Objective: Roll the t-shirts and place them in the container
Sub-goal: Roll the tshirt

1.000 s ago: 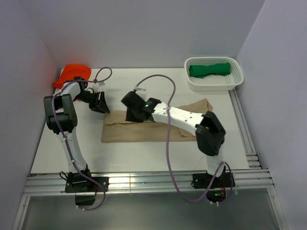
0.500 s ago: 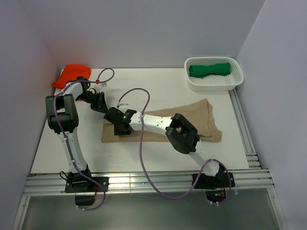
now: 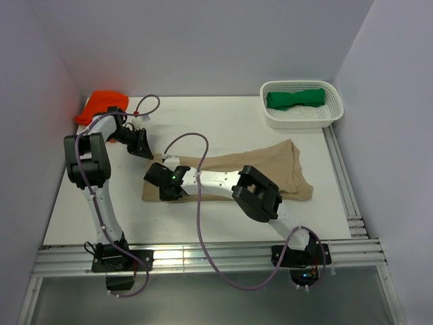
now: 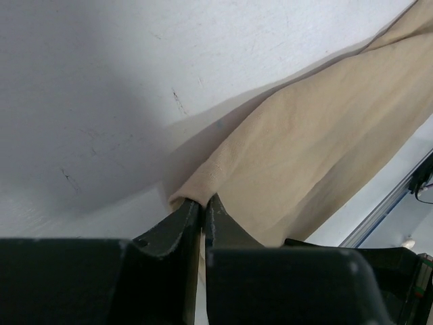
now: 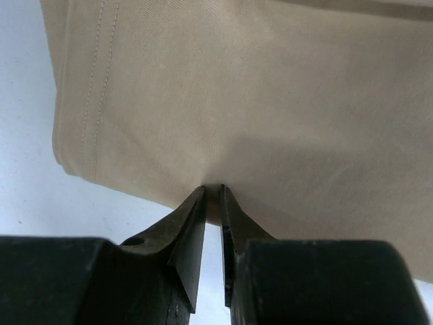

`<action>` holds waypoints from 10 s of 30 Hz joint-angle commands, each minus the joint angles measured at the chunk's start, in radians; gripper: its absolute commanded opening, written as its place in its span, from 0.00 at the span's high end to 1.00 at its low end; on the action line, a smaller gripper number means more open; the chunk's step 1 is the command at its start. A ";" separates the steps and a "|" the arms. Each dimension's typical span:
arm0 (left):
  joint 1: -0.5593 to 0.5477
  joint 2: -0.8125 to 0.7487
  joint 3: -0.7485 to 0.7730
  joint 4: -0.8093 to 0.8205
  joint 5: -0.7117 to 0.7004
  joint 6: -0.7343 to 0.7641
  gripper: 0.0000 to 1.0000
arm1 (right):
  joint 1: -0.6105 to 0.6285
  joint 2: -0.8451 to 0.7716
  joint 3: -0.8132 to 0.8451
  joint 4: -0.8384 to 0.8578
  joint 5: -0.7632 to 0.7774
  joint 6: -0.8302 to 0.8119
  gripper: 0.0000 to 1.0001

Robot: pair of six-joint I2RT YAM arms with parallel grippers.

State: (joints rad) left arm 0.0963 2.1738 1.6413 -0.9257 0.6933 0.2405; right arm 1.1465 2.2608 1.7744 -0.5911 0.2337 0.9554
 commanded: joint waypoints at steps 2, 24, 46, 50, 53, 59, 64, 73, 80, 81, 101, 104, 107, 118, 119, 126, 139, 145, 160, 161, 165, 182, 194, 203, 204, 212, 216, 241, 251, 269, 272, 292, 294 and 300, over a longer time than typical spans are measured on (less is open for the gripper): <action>-0.007 -0.043 0.023 0.017 -0.020 -0.012 0.89 | 0.024 -0.020 -0.047 -0.009 -0.030 0.029 0.79; 0.029 -0.115 0.011 -0.030 -0.019 0.037 0.34 | 0.027 0.000 0.172 -0.058 0.039 -0.006 0.70; 0.028 -0.031 -0.069 -0.045 0.106 0.120 0.31 | 0.081 0.172 0.369 -0.042 0.065 -0.009 0.55; 0.028 -0.035 -0.080 -0.039 0.097 0.115 0.31 | 0.091 0.166 0.365 -0.055 0.107 -0.009 0.54; 0.028 -0.040 -0.081 -0.038 0.092 0.114 0.31 | 0.098 0.184 0.393 -0.070 0.122 -0.007 0.54; 0.028 -0.043 -0.090 -0.025 0.081 0.108 0.31 | 0.104 0.206 0.408 -0.075 0.161 -0.014 0.54; 0.028 -0.032 -0.089 -0.022 0.077 0.098 0.31 | 0.108 0.224 0.421 -0.067 0.159 -0.021 0.52; 0.014 -0.031 -0.100 0.005 0.057 0.071 0.32 | 0.107 0.286 0.488 -0.104 0.145 -0.023 0.51; 0.002 -0.045 -0.112 0.048 -0.011 0.016 0.56 | 0.107 0.241 0.404 -0.083 0.131 0.008 0.79; -0.001 -0.048 -0.113 0.051 -0.018 0.013 0.60 | 0.105 0.234 0.392 -0.075 0.128 0.011 0.80; -0.089 -0.178 -0.055 0.080 -0.307 -0.086 0.96 | 0.047 -0.109 -0.082 0.399 -0.023 0.085 0.89; -0.124 -0.181 -0.049 0.084 -0.337 -0.096 0.96 | 0.039 -0.127 -0.102 0.412 -0.025 0.091 0.90; -0.147 -0.183 -0.037 0.082 -0.365 -0.104 0.94 | 0.036 -0.152 -0.128 0.422 -0.010 0.103 0.90; -0.233 -0.160 -0.006 0.079 -0.425 -0.121 0.91 | 0.015 -0.267 -0.365 0.533 0.024 0.192 0.93; -0.237 -0.157 -0.005 0.079 -0.428 -0.122 0.91 | 0.013 -0.274 -0.381 0.543 0.029 0.207 0.93; -0.286 -0.149 0.009 0.080 -0.449 -0.132 0.86 | 0.012 -0.314 -0.507 0.615 0.039 0.269 0.93; -0.345 -0.152 0.028 0.080 -0.430 -0.122 0.64 | 0.012 -0.345 -0.650 0.737 0.058 0.382 0.95; -0.356 -0.173 0.092 0.053 -0.377 -0.119 0.48 | 0.012 -0.348 -0.684 0.764 0.062 0.417 0.95; -0.219 -0.296 0.071 -0.012 -0.293 -0.061 0.50 | -0.008 -0.383 -0.777 0.847 0.061 0.487 0.95; -0.187 -0.292 0.046 -0.009 -0.285 -0.056 0.54 | -0.010 -0.382 -0.779 0.847 0.058 0.488 0.95; -0.142 -0.279 -0.021 0.004 -0.268 -0.026 0.72 | -0.017 -0.376 -0.785 0.870 0.047 0.497 0.95; -0.179 -0.194 -0.179 0.083 -0.258 -0.021 0.86 | -0.041 -0.385 -0.791 0.883 0.038 0.497 0.95; -0.241 -0.181 -0.115 0.079 -0.253 -0.069 0.84 | -0.041 -0.400 -0.771 0.817 0.068 0.476 0.95; -0.271 -0.175 -0.092 0.068 -0.264 -0.073 0.79 | -0.039 -0.412 -0.767 0.795 0.079 0.456 0.81; -0.276 -0.171 -0.093 0.070 -0.265 -0.075 0.79 | -0.037 -0.414 -0.767 0.795 0.078 0.454 0.80; -0.311 -0.146 -0.075 0.077 -0.278 -0.092 0.79 | -0.018 -0.446 -0.710 0.691 0.157 0.396 0.59; -0.326 -0.132 -0.055 0.070 -0.290 -0.096 0.79 | -0.002 -0.472 -0.664 0.599 0.231 0.355 0.53; -0.359 -0.071 -0.006 0.059 -0.327 -0.104 0.78 | 0.010 -0.193 -0.279 0.255 0.210 0.085 0.64; -0.360 -0.069 0.011 0.047 -0.345 -0.099 0.73 | 0.047 -0.172 -0.311 0.212 0.147 0.187 0.75; -0.337 -0.114 0.205 -0.018 -0.276 -0.110 0.38 | 0.016 -0.187 -0.392 0.273 0.073 0.223 0.80; -0.304 -0.115 0.235 -0.032 -0.262 -0.118 0.36 | 0.004 -0.195 -0.424 0.306 0.052 0.227 0.81; -0.119 -0.057 -0.066 0.030 0.156 -0.030 0.27 | -0.008 -0.231 -0.509 0.393 0.009 0.266 0.82; -0.119 -0.042 -0.078 0.050 0.153 -0.064 0.27 | -0.008 -0.241 -0.520 0.396 0.012 0.267 0.82; -0.119 -0.014 -0.098 0.131 0.100 -0.151 0.32 | -0.008 -0.264 -0.543 0.401 0.024 0.278 0.82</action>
State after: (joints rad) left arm -0.0216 2.1532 1.5486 -0.8604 0.7853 0.1398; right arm 1.1404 2.0216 1.2671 -0.1188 0.2462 1.2320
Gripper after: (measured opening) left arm 0.683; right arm 0.179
